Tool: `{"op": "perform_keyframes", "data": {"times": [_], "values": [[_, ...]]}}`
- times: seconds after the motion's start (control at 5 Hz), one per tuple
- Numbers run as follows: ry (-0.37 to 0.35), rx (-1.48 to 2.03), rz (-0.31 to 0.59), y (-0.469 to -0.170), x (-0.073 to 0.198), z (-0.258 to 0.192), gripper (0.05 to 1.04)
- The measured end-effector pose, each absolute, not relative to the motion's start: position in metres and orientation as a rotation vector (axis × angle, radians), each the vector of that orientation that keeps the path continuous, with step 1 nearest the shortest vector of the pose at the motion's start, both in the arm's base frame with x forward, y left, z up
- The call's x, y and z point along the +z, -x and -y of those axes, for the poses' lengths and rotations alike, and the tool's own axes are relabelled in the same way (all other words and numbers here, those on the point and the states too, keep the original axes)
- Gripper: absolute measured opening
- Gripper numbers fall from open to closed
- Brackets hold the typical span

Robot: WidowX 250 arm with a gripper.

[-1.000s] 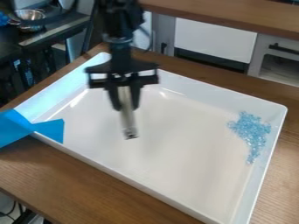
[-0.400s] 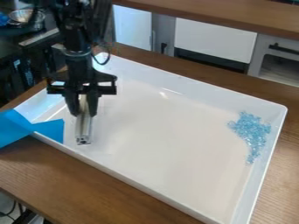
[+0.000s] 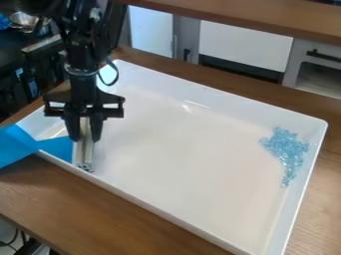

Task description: Sweep into pile

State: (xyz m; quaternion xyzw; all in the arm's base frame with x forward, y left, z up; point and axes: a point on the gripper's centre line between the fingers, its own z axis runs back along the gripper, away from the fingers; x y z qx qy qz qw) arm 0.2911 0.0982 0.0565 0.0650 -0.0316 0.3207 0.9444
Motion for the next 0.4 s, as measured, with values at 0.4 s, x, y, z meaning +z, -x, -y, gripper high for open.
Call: {"op": "perform_keyframes", "data": {"times": [0.4], "values": [[-0.092,0.668,0.096,-0.287,0.083,-0.1,0.974]]}}
